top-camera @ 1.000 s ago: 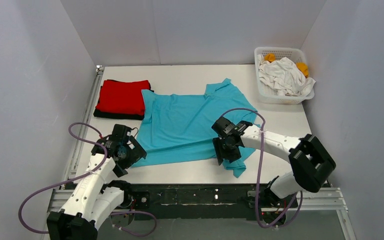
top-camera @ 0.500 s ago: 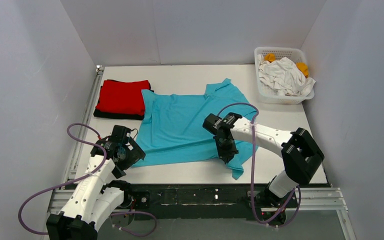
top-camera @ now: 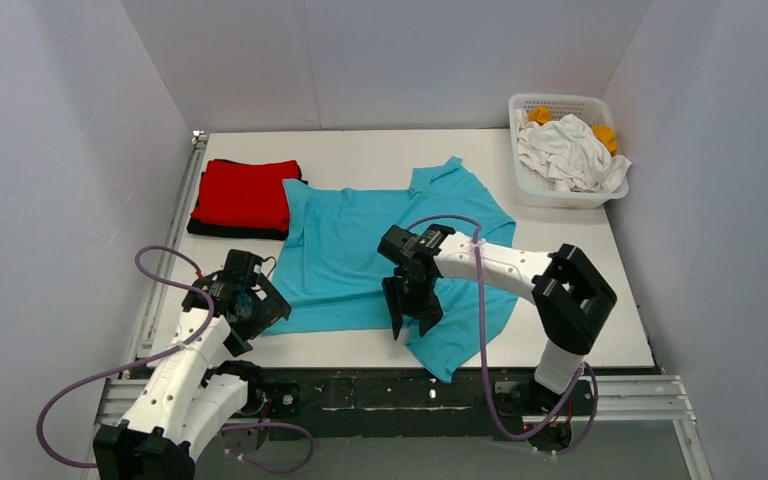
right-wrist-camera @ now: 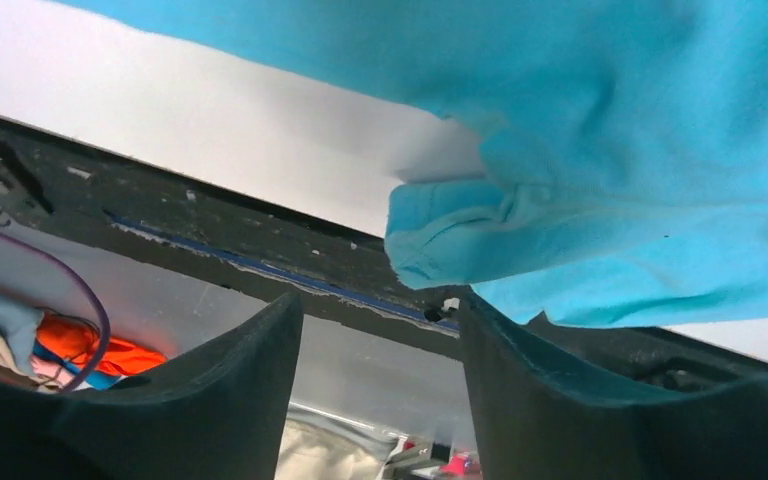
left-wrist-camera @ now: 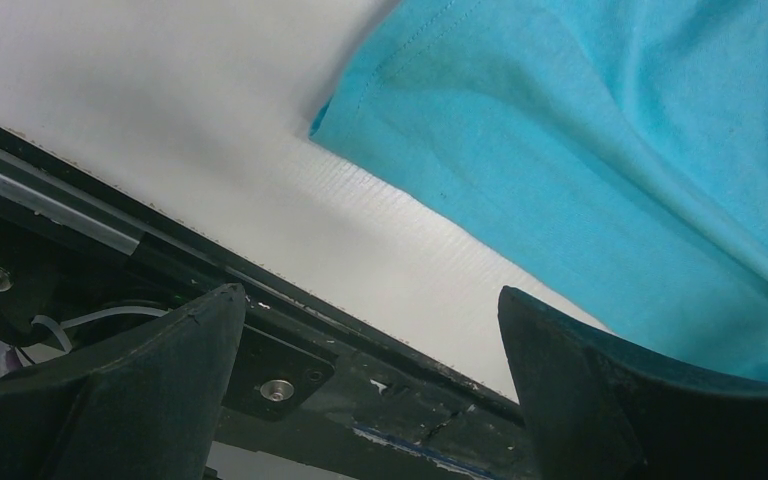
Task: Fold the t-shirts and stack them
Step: Flatten out the tshirt, then grab the side of the flattened tshirt closest away from the robot with both arms
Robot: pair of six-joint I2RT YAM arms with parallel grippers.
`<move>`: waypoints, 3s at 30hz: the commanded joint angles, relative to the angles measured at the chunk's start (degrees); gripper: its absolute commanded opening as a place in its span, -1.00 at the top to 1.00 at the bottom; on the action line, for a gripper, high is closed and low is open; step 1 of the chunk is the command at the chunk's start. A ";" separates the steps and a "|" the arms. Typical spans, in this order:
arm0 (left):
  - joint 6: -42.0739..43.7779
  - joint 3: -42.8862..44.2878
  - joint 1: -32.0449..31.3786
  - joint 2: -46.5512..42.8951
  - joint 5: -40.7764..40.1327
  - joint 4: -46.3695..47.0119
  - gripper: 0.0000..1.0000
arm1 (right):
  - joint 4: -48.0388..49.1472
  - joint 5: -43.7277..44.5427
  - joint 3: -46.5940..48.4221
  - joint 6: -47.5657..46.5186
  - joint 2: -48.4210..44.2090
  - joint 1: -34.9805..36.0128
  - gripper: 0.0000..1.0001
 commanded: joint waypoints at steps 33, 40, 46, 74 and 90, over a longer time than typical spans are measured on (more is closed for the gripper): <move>-2.57 -2.19 -0.25 3.05 4.48 -5.45 -0.99 | 21.72 -0.13 -32.79 -12.37 -18.99 -49.64 -0.65; -3.88 -4.72 -0.01 2.99 4.62 -5.21 -0.99 | 21.45 3.15 -24.07 -14.51 -19.24 -51.76 -0.65; -5.86 -7.56 0.07 3.58 6.16 -1.12 -0.76 | 18.67 1.78 -20.57 -14.18 -25.52 -51.64 -0.70; -2.41 -8.94 1.18 18.00 5.40 11.91 1.00 | 1.54 7.71 -33.01 0.52 -45.12 -13.40 -0.25; -3.31 -9.75 1.22 12.74 5.10 9.04 1.00 | 9.97 10.38 -33.89 1.15 -24.99 -5.06 -0.02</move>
